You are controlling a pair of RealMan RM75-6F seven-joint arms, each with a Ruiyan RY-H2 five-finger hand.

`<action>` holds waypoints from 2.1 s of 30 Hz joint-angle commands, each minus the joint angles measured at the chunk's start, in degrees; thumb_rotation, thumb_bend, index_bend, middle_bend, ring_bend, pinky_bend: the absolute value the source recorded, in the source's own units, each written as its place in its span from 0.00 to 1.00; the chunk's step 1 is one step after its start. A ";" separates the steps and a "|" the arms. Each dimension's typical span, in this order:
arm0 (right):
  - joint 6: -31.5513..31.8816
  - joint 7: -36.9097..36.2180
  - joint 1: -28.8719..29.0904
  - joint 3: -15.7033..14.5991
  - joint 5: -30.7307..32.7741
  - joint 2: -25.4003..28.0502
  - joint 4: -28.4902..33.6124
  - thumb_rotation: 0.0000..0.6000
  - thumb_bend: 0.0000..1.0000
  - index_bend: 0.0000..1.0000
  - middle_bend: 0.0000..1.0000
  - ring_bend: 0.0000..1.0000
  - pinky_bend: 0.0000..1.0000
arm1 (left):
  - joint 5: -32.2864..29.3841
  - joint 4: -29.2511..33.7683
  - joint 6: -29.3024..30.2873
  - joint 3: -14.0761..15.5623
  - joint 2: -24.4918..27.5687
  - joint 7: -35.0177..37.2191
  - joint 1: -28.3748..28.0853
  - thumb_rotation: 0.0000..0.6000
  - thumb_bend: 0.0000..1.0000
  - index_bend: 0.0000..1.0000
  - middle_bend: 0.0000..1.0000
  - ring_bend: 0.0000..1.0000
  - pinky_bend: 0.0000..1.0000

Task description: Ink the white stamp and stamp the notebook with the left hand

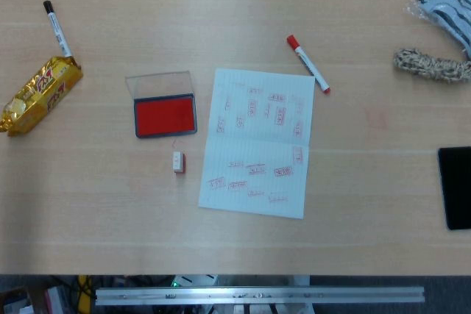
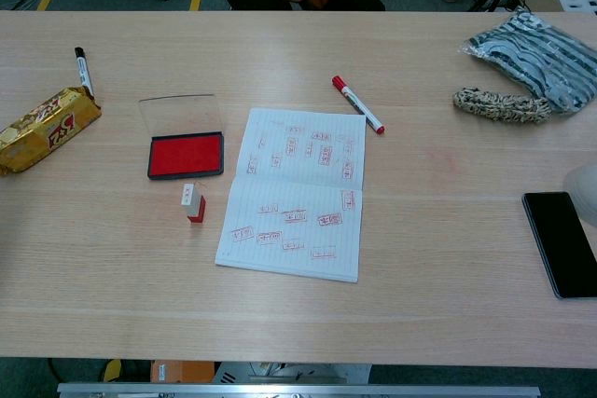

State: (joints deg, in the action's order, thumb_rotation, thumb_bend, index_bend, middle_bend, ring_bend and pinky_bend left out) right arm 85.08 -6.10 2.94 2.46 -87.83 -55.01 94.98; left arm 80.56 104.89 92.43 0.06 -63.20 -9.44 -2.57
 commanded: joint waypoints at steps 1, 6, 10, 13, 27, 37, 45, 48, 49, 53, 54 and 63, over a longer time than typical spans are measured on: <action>-0.08 0.18 0.10 0.07 0.01 0.04 0.19 1.00 0.22 0.33 0.35 0.29 0.44 | 0.13 -0.11 -0.24 -0.16 -0.04 -0.15 0.10 1.00 0.25 0.21 0.38 0.40 0.55; -0.27 0.54 0.42 0.21 -0.18 0.08 0.53 1.00 0.22 0.33 0.35 0.29 0.44 | 2.03 -0.62 -0.75 -0.15 0.16 0.86 0.05 1.00 0.25 0.21 0.38 0.41 0.55; -0.35 0.87 0.78 0.38 -0.49 0.11 0.91 1.00 0.22 0.34 0.35 0.29 0.44 | 6.32 -2.47 -3.18 0.85 1.12 4.17 -1.38 1.00 0.25 0.21 0.39 0.41 0.55; -0.39 1.19 0.94 0.42 -0.66 0.14 1.22 1.00 0.22 0.34 0.35 0.29 0.44 | 9.97 -4.33 -6.12 2.21 2.45 6.69 -3.07 1.00 0.25 0.21 0.41 0.41 0.59; -0.98 3.12 1.19 0.32 -0.27 0.57 2.74 1.00 0.22 0.34 0.35 0.29 0.44 | 23.52 -11.58 -20.22 3.52 -1.44 4.51 -15.59 1.00 0.11 0.28 0.49 0.47 0.63; -1.54 4.10 1.31 0.36 0.57 0.61 3.14 1.00 0.22 0.34 0.35 0.29 0.44 | 23.38 -14.50 -29.67 2.62 -7.21 -0.74 -22.16 1.00 0.11 0.27 0.49 0.48 0.64; -2.49 4.22 1.64 0.49 1.51 0.36 2.68 1.00 0.22 0.33 0.35 0.29 0.44 | 15.34 -11.16 -38.63 0.59 -9.49 -9.51 -25.49 1.00 0.11 0.25 0.35 0.36 0.60; -2.70 4.04 1.67 0.54 1.88 0.27 2.34 1.00 0.22 0.34 0.35 0.29 0.44 | 12.65 -9.87 -40.99 0.15 -10.04 -12.54 -26.47 1.00 0.11 0.25 0.31 0.32 0.56; -2.74 3.96 1.67 0.54 1.97 0.24 2.22 1.00 0.22 0.34 0.35 0.29 0.44 | 11.86 -9.53 -41.54 0.04 -10.24 -13.39 -26.72 1.00 0.11 0.25 0.30 0.30 0.55; -2.88 3.54 1.60 0.53 2.33 0.11 1.67 1.00 0.22 0.34 0.35 0.29 0.44 | 8.45 -8.32 -43.32 -0.32 -11.44 -17.54 -27.61 1.00 0.11 0.25 0.25 0.21 0.51; -2.91 3.45 1.58 0.52 2.38 0.09 1.56 1.00 0.22 0.33 0.35 0.29 0.44 | 7.79 -8.11 -43.59 -0.34 -11.72 -18.43 -27.76 1.00 0.11 0.25 0.23 0.19 0.50; -2.87 2.54 1.21 0.38 2.84 0.06 0.62 1.00 0.22 0.34 0.35 0.29 0.44 | 1.89 -7.07 -45.57 -0.09 -14.54 -25.60 -29.53 1.00 0.11 0.27 0.18 0.14 0.46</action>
State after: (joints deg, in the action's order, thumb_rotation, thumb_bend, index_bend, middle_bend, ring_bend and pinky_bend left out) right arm 82.21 -3.54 4.17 2.85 -85.01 -54.95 95.63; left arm 83.17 97.58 47.23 -0.19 -77.20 -34.28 -31.69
